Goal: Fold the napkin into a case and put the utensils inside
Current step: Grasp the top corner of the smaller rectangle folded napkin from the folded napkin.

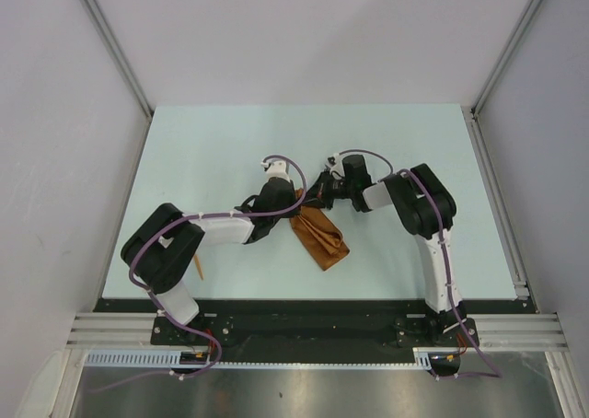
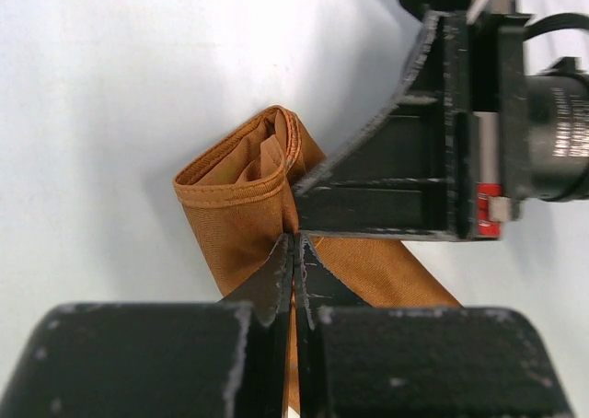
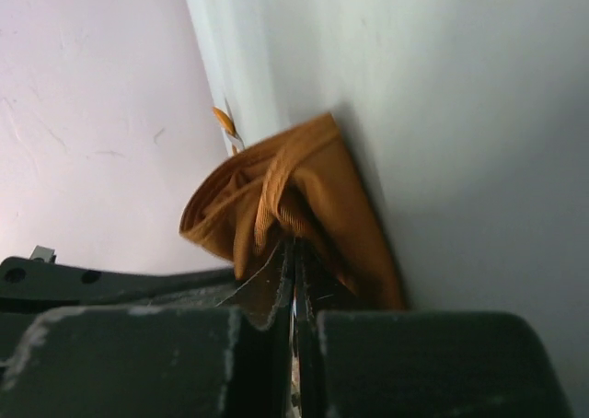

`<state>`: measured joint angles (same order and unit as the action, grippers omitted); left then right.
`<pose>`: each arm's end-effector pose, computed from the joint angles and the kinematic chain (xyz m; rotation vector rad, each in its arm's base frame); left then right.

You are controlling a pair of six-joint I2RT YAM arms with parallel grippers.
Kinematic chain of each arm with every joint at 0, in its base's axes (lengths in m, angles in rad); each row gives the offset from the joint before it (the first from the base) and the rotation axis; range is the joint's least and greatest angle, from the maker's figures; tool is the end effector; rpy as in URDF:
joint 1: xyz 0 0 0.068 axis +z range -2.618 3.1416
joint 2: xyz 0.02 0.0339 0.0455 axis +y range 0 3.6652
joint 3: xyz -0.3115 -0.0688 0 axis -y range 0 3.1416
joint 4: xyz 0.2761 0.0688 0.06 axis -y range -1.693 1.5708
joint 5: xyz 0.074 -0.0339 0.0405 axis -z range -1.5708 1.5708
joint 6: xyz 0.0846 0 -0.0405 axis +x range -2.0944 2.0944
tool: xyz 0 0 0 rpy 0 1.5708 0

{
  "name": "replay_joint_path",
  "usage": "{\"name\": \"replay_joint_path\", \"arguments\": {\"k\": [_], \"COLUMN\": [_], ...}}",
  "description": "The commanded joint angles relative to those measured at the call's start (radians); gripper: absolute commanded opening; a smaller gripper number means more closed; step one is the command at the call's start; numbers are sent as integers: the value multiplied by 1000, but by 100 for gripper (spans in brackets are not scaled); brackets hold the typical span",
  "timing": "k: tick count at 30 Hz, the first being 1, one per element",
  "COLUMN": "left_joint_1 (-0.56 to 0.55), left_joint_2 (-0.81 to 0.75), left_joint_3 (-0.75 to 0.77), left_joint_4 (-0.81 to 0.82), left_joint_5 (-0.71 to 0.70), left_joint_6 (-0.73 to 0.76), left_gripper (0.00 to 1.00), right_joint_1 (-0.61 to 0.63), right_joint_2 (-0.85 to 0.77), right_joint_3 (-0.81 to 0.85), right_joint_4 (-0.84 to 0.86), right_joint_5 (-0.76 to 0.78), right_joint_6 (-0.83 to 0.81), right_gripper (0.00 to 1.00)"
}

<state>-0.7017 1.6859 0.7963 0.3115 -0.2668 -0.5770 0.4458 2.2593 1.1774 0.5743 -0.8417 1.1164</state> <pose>0.3249 -0.2454 0.1612 -0.0220 2.1619 -0.4646 0.4370 0.2788 0.0751 0.1894 2.4251 1.7217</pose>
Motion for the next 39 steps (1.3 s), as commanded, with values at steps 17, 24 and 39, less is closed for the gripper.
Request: {"name": "replay_joint_path", "arguments": {"k": [17, 24, 39], "left_joint_1": [-5, -5, -5], "left_joint_2": [-28, -26, -31], "left_joint_3": [-6, -6, -17], "left_joint_4": [9, 20, 0], "left_joint_5": [3, 12, -41], "left_joint_6": [-26, -26, -34], "left_gripper": [0, 0, 0], "right_joint_1": [-39, 7, 11], "right_joint_2": [-120, -47, -47], "right_joint_3": [19, 93, 90], "right_joint_4": [-318, -294, -243], "right_joint_5": [32, 27, 44], "right_joint_6": [-325, -296, -247], "right_gripper": [0, 0, 0]}}
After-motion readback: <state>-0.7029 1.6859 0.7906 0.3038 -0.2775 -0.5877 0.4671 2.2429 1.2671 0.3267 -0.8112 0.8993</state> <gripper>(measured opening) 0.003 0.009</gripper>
